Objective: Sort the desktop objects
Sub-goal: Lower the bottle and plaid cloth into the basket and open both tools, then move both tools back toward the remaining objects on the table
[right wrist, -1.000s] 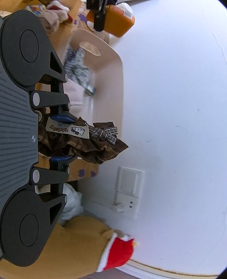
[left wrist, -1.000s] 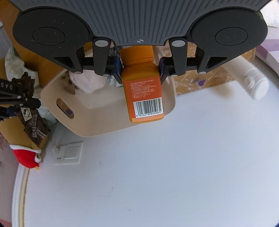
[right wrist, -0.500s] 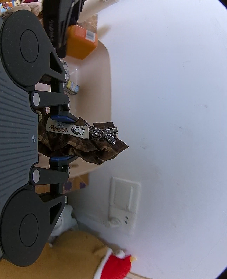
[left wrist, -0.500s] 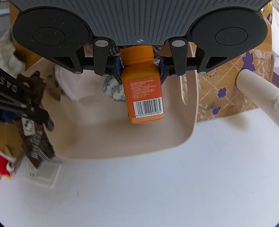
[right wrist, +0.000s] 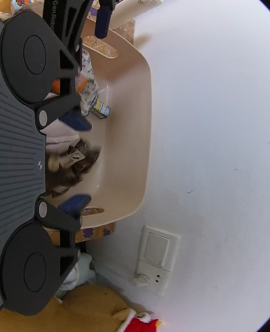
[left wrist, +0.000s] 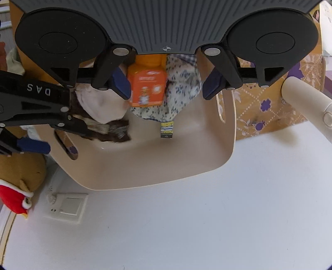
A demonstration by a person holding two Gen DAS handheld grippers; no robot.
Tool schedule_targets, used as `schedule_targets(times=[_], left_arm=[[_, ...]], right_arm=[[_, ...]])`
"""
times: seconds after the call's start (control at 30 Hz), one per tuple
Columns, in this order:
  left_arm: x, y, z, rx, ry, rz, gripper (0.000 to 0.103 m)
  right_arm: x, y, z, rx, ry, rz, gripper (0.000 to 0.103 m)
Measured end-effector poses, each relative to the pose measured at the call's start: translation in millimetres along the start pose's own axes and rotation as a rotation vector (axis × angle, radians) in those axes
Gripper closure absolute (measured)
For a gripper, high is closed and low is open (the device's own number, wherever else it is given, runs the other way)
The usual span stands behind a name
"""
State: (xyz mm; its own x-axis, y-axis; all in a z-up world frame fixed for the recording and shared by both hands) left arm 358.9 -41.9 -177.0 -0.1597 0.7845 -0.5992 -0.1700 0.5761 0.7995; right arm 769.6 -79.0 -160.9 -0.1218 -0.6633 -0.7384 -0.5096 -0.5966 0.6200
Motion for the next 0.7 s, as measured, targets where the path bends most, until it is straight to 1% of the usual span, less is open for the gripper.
schedule_targets(times=[0.07,0.13,0.2,0.23,0.37,0.5,0.6,0.7], left_arm=[[1.7,10.8,-5.0,0.015,-0.016,-0.008,0.026],[2.7,18.3,-4.5,0.028,-0.043,-0.016,0.026],[7.9,30.7,-3.6,0.045,-0.052,-0.019,0.024],[10.8,34.5,-1.1,0.056,-0.05,-0.02,0.024],[27.1,55.0,10.1,0.069,-0.03,-0.03,0.023],[49.7,74.1,22.3,0.075,-0.042,-0.023,0.022],[69.9,78.8,31.1,0.057,-0.069,-0.004,0.021],[92.6,81.2,44.2,0.031,-0.054,0.022,0.021]], right_arm=[[-3.5,11.2,2.9,-0.006,0.027,-0.027,0.016],[-5.0,24.0,4.6,-0.003,0.047,-0.053,0.012],[-5.5,35.1,3.9,-0.021,0.051,-0.073,0.002],[-4.4,40.9,3.7,-0.032,0.048,-0.08,0.0],[6.1,64.4,5.0,-0.061,0.061,-0.109,0.0],[24.4,85.7,12.7,-0.096,0.087,-0.117,0.0],[39.0,95.4,21.6,-0.129,0.112,-0.112,0.0],[56.1,103.6,33.1,-0.16,0.13,-0.089,0.0]])
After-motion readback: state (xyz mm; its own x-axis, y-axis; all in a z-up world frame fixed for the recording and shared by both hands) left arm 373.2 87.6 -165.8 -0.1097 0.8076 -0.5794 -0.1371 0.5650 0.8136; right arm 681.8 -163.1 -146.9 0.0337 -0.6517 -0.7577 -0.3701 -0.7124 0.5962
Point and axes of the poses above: each gripper's, at about its wrist camera, not at the fingertips, and y roughly against the way its jaws point, z to its left, x to its underside, the point moved 7 cm from there along -y, roughly the way its jaws point, and after that the axes turned 9 degrees about x, right-handed, at the moved point
